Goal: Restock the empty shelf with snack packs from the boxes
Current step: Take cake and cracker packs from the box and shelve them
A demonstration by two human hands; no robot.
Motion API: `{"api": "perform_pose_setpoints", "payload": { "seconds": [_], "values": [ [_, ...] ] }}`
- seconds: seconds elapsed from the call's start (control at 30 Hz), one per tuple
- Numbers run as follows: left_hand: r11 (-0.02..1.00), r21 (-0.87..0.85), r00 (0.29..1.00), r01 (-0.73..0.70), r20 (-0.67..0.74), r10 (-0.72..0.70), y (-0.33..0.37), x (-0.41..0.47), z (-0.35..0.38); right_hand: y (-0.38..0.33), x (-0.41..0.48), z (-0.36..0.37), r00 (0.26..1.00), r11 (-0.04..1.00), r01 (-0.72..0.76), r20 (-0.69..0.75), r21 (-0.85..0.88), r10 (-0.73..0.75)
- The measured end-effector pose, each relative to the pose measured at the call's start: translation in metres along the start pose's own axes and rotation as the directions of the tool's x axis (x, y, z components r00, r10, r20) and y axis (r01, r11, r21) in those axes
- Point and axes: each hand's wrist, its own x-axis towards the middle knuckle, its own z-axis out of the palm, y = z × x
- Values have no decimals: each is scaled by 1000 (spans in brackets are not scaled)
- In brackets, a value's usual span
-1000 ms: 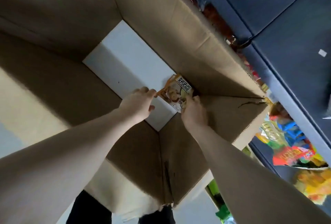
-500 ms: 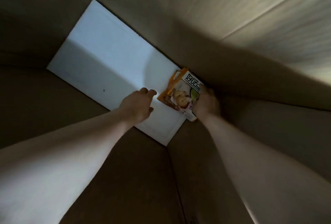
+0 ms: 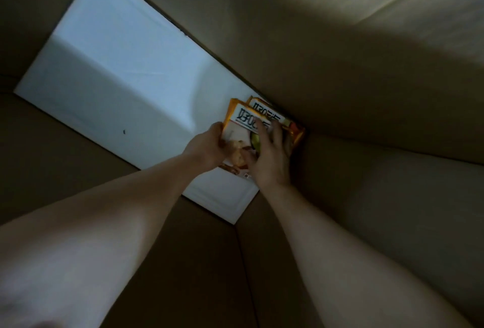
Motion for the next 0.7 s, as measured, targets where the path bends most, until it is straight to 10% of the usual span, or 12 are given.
{"api": "perform_pose_setpoints", "payload": {
  "seconds": [0.37, 0.7],
  "values": [
    [780, -606, 985, 156, 34, -170, -40, -3, -25, 5, 24, -3, 990, 994, 106, -97, -3, -105],
    [780, -605, 932, 159, -168, -320, -81, -7, -48, 20, 52, 1, 971, 942, -149, 134, -302, 197]
  ]
}}
